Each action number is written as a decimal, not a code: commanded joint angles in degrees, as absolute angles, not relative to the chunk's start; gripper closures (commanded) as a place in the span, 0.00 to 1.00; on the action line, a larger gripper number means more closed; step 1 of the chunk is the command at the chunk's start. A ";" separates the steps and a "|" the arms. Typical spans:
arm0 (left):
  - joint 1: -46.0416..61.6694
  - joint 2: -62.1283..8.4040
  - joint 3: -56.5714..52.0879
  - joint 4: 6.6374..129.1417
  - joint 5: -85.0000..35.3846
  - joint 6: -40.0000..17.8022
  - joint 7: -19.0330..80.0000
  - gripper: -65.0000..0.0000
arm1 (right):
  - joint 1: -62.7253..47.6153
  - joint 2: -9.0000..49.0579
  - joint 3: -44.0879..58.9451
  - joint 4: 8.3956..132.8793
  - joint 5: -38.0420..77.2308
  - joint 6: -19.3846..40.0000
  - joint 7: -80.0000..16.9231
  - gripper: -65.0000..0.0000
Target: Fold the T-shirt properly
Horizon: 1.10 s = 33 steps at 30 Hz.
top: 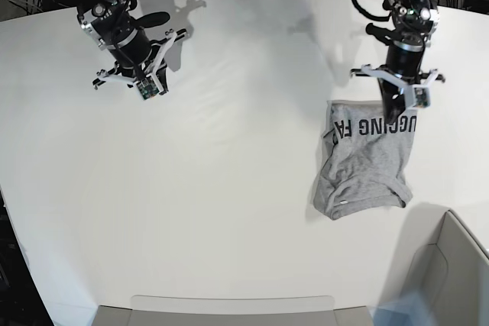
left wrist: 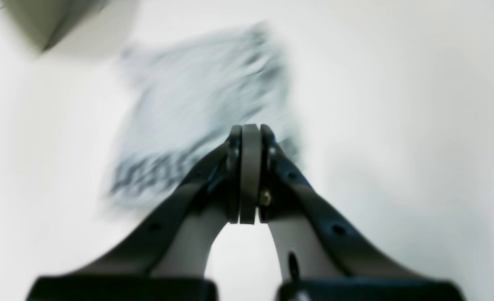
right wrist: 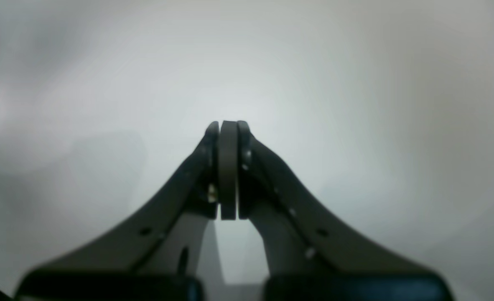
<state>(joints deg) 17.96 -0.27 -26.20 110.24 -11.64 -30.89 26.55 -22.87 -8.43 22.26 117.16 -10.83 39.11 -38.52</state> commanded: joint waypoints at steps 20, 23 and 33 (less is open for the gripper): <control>44.44 3.56 -28.97 113.27 -12.44 -31.25 24.84 1.00 | -50.86 -9.00 35.82 117.85 -1.01 40.00 -35.21 1.00; 46.37 6.02 -31.43 113.01 -12.44 -31.25 24.84 1.00 | -52.00 -9.00 37.41 116.00 -1.10 40.00 -35.21 1.00; 54.90 8.40 -32.75 108.18 -12.79 -30.99 24.75 1.00 | -51.38 -8.92 40.84 100.97 -7.78 40.00 -25.80 1.00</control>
<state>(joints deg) 53.95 7.97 -32.69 107.37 -12.19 -30.96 25.43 -50.33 -8.99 40.32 99.94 -7.57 39.11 -25.45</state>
